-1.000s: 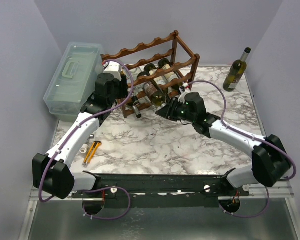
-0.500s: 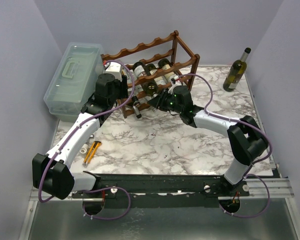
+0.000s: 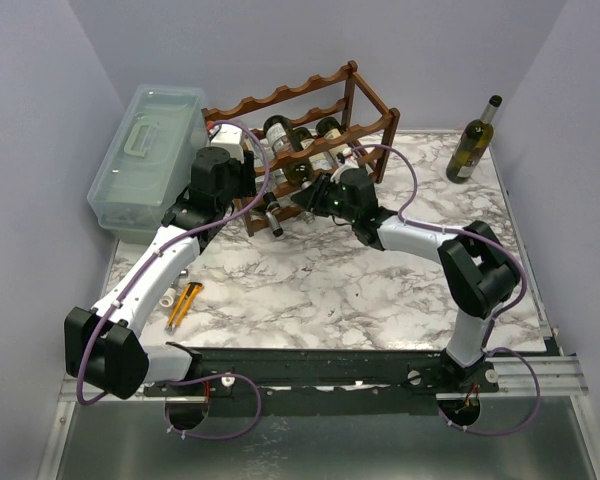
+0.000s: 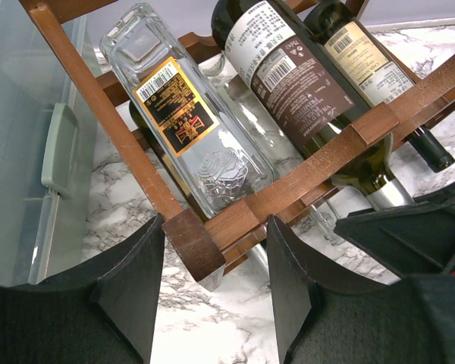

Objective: Put the wine bottle on the wine rack

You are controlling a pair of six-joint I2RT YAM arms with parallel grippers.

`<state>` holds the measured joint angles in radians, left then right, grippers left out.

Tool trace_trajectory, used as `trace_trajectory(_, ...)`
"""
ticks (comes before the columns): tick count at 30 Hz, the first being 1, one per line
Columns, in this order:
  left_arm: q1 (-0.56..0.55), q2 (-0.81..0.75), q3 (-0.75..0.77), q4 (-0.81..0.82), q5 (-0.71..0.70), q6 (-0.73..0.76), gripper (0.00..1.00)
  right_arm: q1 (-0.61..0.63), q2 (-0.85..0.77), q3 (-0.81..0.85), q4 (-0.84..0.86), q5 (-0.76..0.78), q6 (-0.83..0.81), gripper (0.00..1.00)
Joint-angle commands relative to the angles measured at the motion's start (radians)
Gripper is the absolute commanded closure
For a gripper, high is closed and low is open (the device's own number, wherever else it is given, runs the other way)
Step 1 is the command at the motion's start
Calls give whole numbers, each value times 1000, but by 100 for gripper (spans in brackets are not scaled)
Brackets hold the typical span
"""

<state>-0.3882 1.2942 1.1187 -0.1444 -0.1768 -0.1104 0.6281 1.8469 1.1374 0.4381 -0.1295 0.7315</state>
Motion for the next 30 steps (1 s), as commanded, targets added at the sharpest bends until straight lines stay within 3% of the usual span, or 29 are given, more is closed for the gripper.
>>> trace_trajectory(1,-14,36,-13,-9,40,21,60,0,26,96,142,-1,-76,99)
trace_trajectory(12,-14,40,-11,-11,50,13,61,-3,107,247,-25,20,-133,96)
trace_trajectory(23,-15,42,-9,-12,64,4,62,-3,95,215,-114,21,-93,41)
trace_trajectory(30,-15,58,-10,-12,79,-9,62,-3,30,159,-158,27,-97,27)
